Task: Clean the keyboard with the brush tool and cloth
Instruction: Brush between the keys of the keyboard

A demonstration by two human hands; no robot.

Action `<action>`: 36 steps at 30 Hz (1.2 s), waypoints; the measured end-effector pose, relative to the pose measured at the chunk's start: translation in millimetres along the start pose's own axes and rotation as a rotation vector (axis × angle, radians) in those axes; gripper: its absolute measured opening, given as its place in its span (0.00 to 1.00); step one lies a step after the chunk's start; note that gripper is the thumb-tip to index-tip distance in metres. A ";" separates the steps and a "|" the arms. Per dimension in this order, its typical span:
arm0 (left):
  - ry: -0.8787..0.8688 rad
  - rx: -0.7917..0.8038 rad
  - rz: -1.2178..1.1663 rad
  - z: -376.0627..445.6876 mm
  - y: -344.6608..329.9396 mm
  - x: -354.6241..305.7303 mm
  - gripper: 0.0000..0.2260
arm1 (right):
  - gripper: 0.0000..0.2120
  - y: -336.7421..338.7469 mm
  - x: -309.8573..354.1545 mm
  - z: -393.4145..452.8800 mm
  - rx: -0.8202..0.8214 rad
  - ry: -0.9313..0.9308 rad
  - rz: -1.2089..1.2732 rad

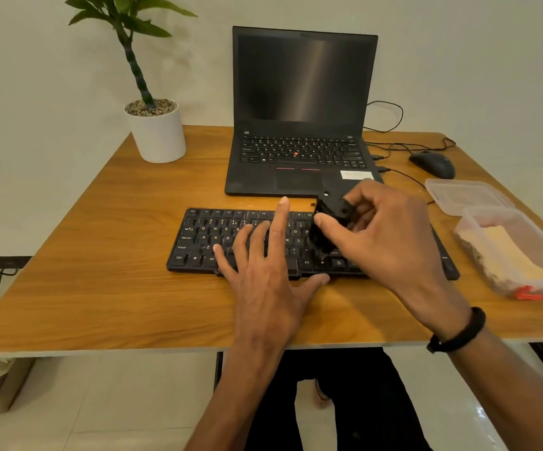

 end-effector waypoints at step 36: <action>0.031 0.019 -0.029 2.3 0.6 0.7 0.61 | 0.18 -2.3 -30.7 35.4 0.066 -0.037 -0.109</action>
Point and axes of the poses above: each hand's wrist, its own z-axis towards the middle knuckle, its own y-axis out of the back of the hand, x = y × z, the point moved 8 cm from there along z, towards the middle knuckle, and after that the axes turned 9 degrees about -z, right-handed, at the moved point
